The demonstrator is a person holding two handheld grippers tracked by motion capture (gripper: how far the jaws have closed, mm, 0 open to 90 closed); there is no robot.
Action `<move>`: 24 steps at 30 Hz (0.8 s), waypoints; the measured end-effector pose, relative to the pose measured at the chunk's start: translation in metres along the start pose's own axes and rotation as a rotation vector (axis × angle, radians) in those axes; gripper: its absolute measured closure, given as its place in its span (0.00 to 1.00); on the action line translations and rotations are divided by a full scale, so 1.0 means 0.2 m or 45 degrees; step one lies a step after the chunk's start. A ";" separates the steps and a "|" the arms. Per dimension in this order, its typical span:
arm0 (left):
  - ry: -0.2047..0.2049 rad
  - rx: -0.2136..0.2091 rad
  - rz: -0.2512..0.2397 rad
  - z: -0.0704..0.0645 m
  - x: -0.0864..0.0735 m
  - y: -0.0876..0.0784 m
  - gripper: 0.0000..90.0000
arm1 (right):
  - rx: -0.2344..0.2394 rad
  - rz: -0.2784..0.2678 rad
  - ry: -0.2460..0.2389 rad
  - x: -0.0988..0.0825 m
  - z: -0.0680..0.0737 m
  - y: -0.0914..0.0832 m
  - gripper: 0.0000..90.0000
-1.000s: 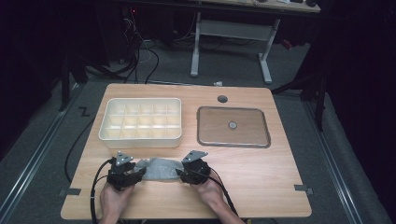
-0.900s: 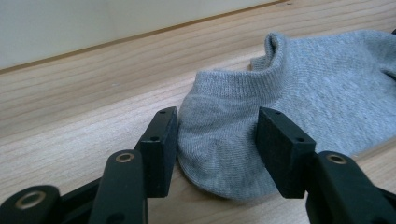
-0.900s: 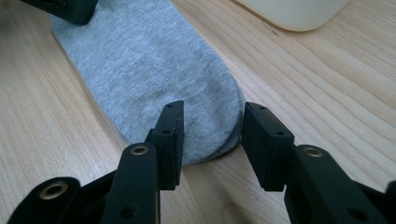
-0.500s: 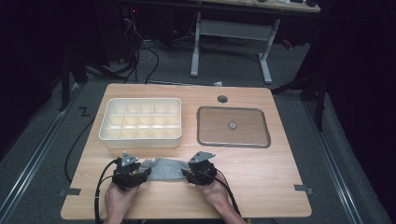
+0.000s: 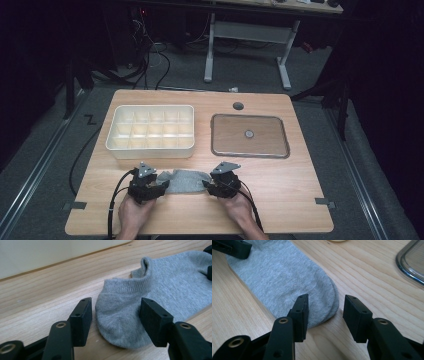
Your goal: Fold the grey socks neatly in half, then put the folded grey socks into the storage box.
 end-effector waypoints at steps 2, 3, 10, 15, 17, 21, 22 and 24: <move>0.002 -0.002 -0.004 -0.01 0.01 0.01 0.49 | -0.005 0.001 0.005 -0.01 -0.01 -0.01 0.62; 0.003 -0.005 -0.004 -0.02 0.01 0.01 0.49 | -0.009 0.003 0.010 -0.01 -0.02 -0.01 0.62; 0.044 -0.020 0.031 -0.06 0.03 0.03 0.47 | -0.023 0.000 0.020 -0.02 -0.07 -0.04 0.60; 0.048 -0.023 0.037 -0.08 0.05 0.05 0.45 | -0.034 -0.006 0.033 -0.03 -0.09 -0.05 0.60; 0.052 -0.027 0.035 -0.10 0.06 0.06 0.44 | -0.044 -0.006 0.038 -0.04 -0.11 -0.06 0.60; 0.064 -0.033 0.028 -0.12 0.08 0.08 0.43 | -0.057 -0.014 0.048 -0.05 -0.14 -0.08 0.60; 0.068 -0.034 0.026 -0.12 0.08 0.08 0.42 | -0.063 -0.019 0.054 -0.05 -0.15 -0.08 0.60; 0.069 -0.036 0.019 -0.14 0.09 0.09 0.42 | -0.072 -0.022 0.064 -0.06 -0.17 -0.09 0.59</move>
Point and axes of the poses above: each handheld gripper's, and its own axes: y roughly forward along the jaws, x roughly out of its top, z roughly to its left, the point moved 9 cm from there along y, roughly forward along the jaws, and after that the axes turned 10 degrees about y, right-handed, at the moved point
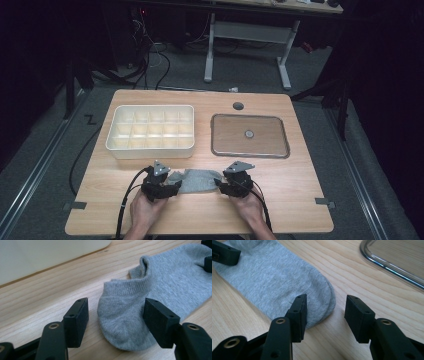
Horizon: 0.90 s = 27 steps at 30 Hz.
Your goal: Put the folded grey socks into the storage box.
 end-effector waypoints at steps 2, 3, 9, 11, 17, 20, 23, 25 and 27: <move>-0.005 -0.005 -0.005 -0.01 0.01 0.01 0.41 | -0.007 0.000 0.015 -0.01 -0.02 -0.01 0.59; -0.006 -0.006 -0.008 -0.02 0.01 0.01 0.41 | -0.006 -0.001 0.013 -0.01 -0.02 -0.01 0.59; 0.001 -0.026 -0.016 -0.04 0.03 0.03 0.41 | -0.016 0.000 0.022 -0.02 -0.05 -0.03 0.59; 0.004 -0.034 -0.020 -0.05 0.04 0.04 0.41 | -0.021 -0.001 0.019 -0.02 -0.07 -0.04 0.59; 0.007 -0.042 -0.019 -0.06 0.06 0.06 0.42 | -0.013 -0.010 0.039 -0.03 -0.10 -0.05 0.59; 0.018 -0.050 -0.020 -0.08 0.07 0.07 0.43 | -0.021 -0.007 0.054 -0.03 -0.13 -0.05 0.58; 0.026 -0.063 -0.017 -0.09 0.08 0.07 0.43 | -0.023 -0.001 0.069 -0.03 -0.14 -0.06 0.58; 0.030 -0.072 -0.014 -0.10 0.09 0.08 0.43 | -0.030 -0.003 0.072 -0.03 -0.15 -0.06 0.58; 0.035 -0.091 -0.020 -0.10 0.09 0.07 0.43 | -0.036 0.000 0.071 -0.03 -0.15 -0.06 0.58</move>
Point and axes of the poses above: each handheld gripper's, and its own axes: y roughly forward along the jaws, x roughly out of its top, z roughly to its left, the point moved 9 cm from there along y, roughly forward along the jaws, and after that the axes turned 10 degrees about y, right-handed, at the moved point
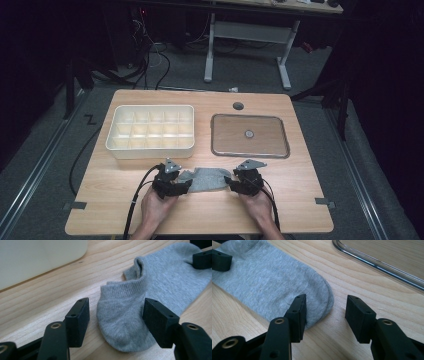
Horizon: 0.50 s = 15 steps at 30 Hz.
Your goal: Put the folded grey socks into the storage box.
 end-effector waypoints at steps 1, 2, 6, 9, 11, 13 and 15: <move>0.001 -0.002 -0.005 0.00 0.00 0.00 0.43 | -0.010 -0.001 -0.002 0.00 0.00 -0.01 0.58; 0.006 -0.003 -0.010 0.00 0.00 -0.01 0.43 | -0.015 -0.011 -0.008 0.00 0.00 -0.01 0.59; -0.034 -0.023 -0.048 0.02 0.02 -0.03 0.43 | -0.003 -0.086 0.003 0.04 0.03 -0.06 0.59; -0.067 -0.033 -0.053 0.04 0.02 -0.05 0.44 | 0.013 -0.134 0.012 0.08 0.05 -0.10 0.60; -0.092 -0.038 -0.052 0.06 0.02 -0.05 0.46 | 0.030 -0.152 0.007 0.10 0.07 -0.12 0.64; -0.120 -0.043 -0.055 0.07 0.02 -0.05 0.47 | 0.061 -0.148 -0.010 0.10 0.11 -0.12 0.67; -0.130 -0.045 -0.051 0.08 0.01 -0.05 0.48 | 0.086 -0.131 -0.034 0.10 0.15 -0.11 0.70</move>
Point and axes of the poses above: each handheld gripper's, and its own axes: y roughly forward along the jaws, x roughly out of its top, z roughly to its left, the point moved 9 cm from there along y, roughly forward along the jaws, and after that the axes turned 10 degrees about y, right-handed, at the moved point
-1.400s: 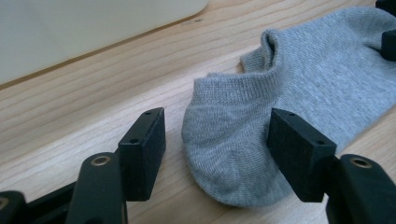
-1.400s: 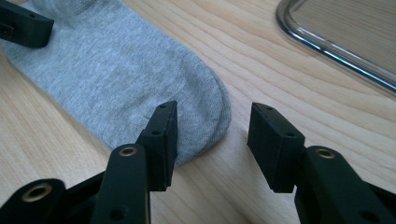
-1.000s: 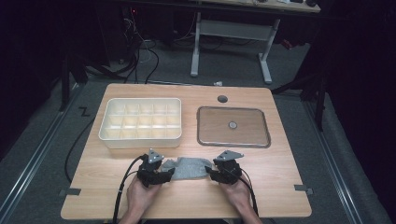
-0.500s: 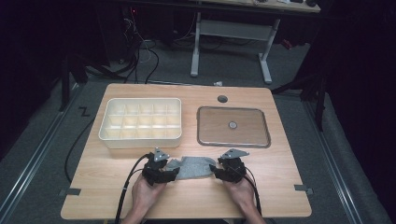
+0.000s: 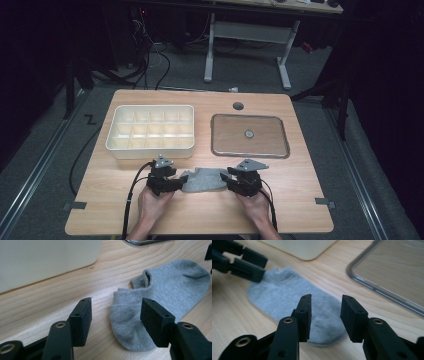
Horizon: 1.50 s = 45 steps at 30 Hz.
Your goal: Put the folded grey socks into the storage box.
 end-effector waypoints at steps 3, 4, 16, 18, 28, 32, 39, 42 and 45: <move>-0.006 0.001 0.015 0.00 -0.01 0.01 0.50 | 0.034 0.030 -0.025 -0.01 0.06 0.04 0.73; -0.009 0.000 0.020 0.00 -0.01 0.01 0.51 | 0.044 0.040 -0.033 -0.01 0.08 0.06 0.74; 0.024 0.016 0.043 -0.01 -0.02 0.04 0.60 | 0.133 0.093 -0.101 -0.01 0.27 0.20 0.89; 0.034 0.020 0.045 -0.01 -0.02 0.04 0.63 | 0.128 0.106 -0.116 -0.02 0.28 0.22 0.91; 0.045 0.009 0.039 -0.03 -0.03 0.04 0.73 | 0.107 0.148 -0.128 -0.07 0.27 0.27 0.94; 0.038 -0.007 0.036 -0.04 -0.03 0.04 0.78 | 0.101 0.142 -0.135 -0.07 0.27 0.27 0.94; -0.002 -0.030 0.026 -0.04 -0.03 0.04 0.87 | 0.103 0.140 -0.135 -0.08 0.27 0.27 0.94; -0.016 -0.040 0.017 -0.04 -0.03 0.05 0.90 | 0.106 0.135 -0.130 -0.08 0.27 0.27 0.94; -0.018 -0.049 0.016 -0.04 -0.03 0.05 0.93 | 0.111 0.129 -0.129 -0.08 0.27 0.27 0.94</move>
Point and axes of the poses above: each handheld gripper's, and its own axes: y roughly forward along the jaws, x roughly out of its top, z roughly to its left, the point moved 9 cm from there along y, roughly forward along the jaws, and after that the axes turned 10 degrees about y, right-handed, at the moved point
